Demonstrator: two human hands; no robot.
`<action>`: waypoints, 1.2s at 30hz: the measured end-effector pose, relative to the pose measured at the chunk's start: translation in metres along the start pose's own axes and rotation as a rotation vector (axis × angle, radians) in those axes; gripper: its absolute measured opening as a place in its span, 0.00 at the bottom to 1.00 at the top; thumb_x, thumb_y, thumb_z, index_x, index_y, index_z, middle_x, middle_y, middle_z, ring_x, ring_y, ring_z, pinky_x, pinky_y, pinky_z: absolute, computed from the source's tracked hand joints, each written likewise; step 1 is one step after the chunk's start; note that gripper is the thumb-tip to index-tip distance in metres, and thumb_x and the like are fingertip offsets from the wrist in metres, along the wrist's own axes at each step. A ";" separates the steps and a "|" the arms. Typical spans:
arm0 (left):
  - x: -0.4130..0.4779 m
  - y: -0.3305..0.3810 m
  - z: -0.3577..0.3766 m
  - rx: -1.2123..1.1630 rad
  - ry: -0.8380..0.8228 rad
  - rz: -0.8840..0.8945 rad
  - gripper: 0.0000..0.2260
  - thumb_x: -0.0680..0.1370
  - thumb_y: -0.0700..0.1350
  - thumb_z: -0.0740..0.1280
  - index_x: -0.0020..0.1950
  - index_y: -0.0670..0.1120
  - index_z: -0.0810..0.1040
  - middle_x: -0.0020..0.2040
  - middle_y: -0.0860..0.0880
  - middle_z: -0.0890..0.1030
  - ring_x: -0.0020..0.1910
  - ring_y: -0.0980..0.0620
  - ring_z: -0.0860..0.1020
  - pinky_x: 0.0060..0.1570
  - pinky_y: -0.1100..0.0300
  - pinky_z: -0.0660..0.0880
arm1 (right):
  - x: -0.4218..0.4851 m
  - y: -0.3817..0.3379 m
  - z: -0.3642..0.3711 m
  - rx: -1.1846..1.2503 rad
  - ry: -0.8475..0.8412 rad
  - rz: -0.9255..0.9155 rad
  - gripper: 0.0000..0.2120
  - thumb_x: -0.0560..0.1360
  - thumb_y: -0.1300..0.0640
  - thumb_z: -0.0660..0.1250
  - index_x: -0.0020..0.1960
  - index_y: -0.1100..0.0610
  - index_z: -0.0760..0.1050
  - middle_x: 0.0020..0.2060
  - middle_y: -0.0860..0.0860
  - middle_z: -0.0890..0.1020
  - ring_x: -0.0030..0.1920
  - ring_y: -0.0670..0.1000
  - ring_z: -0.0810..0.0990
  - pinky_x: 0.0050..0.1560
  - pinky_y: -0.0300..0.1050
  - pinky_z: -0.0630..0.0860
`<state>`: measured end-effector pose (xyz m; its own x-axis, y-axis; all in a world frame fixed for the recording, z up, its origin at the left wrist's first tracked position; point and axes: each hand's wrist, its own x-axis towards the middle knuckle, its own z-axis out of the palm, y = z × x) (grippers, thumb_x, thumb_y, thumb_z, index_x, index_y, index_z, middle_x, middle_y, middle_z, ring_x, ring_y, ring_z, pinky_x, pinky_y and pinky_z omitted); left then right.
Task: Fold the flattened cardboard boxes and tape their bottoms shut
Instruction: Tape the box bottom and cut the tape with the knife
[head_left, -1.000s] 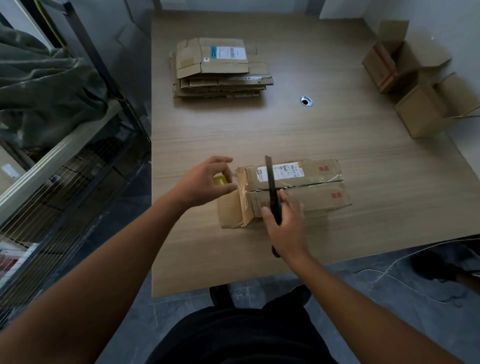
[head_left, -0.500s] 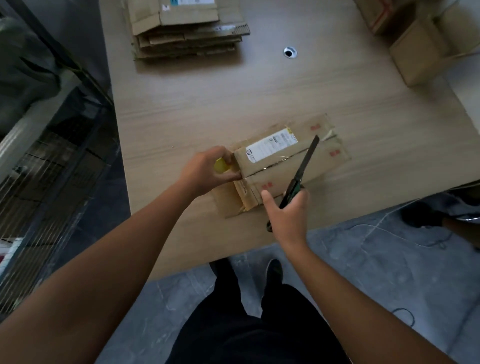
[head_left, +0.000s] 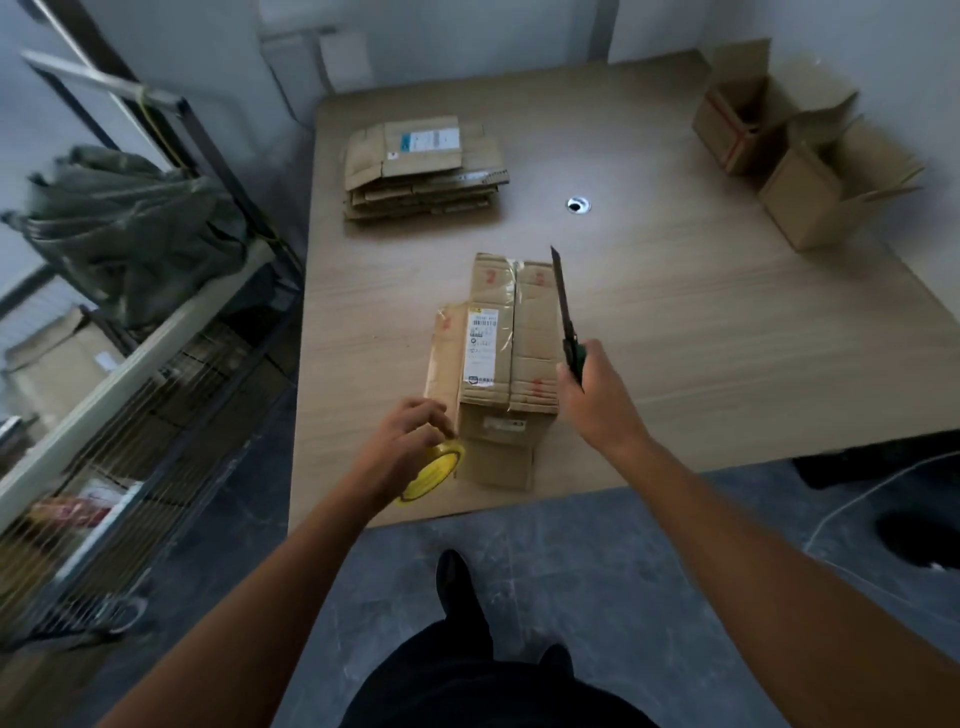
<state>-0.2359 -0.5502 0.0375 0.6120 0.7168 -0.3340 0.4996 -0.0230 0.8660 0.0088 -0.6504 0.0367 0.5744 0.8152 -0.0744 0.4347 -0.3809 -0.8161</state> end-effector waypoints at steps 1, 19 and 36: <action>-0.008 0.013 -0.001 0.035 -0.018 0.022 0.11 0.72 0.47 0.63 0.47 0.44 0.81 0.61 0.49 0.74 0.63 0.47 0.73 0.59 0.53 0.75 | -0.011 -0.008 -0.006 0.103 0.003 -0.014 0.04 0.83 0.57 0.63 0.51 0.54 0.67 0.40 0.51 0.77 0.38 0.51 0.77 0.42 0.50 0.73; -0.002 0.114 0.022 -0.026 -0.177 0.192 0.15 0.82 0.52 0.66 0.67 0.53 0.71 0.48 0.44 0.82 0.47 0.46 0.82 0.49 0.48 0.80 | -0.031 -0.064 -0.059 0.578 -0.124 0.052 0.07 0.80 0.61 0.69 0.44 0.55 0.76 0.27 0.44 0.72 0.29 0.45 0.69 0.32 0.40 0.69; 0.251 0.159 -0.111 0.861 -0.196 0.321 0.17 0.74 0.66 0.69 0.50 0.55 0.83 0.44 0.54 0.82 0.43 0.57 0.79 0.44 0.55 0.78 | 0.160 -0.018 -0.029 0.699 0.224 0.453 0.08 0.81 0.59 0.67 0.43 0.58 0.75 0.30 0.51 0.75 0.28 0.48 0.70 0.31 0.43 0.69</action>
<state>-0.0708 -0.2968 0.1326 0.8525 0.4584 -0.2514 0.5225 -0.7633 0.3800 0.1129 -0.5260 0.0561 0.7446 0.5165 -0.4229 -0.3537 -0.2320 -0.9061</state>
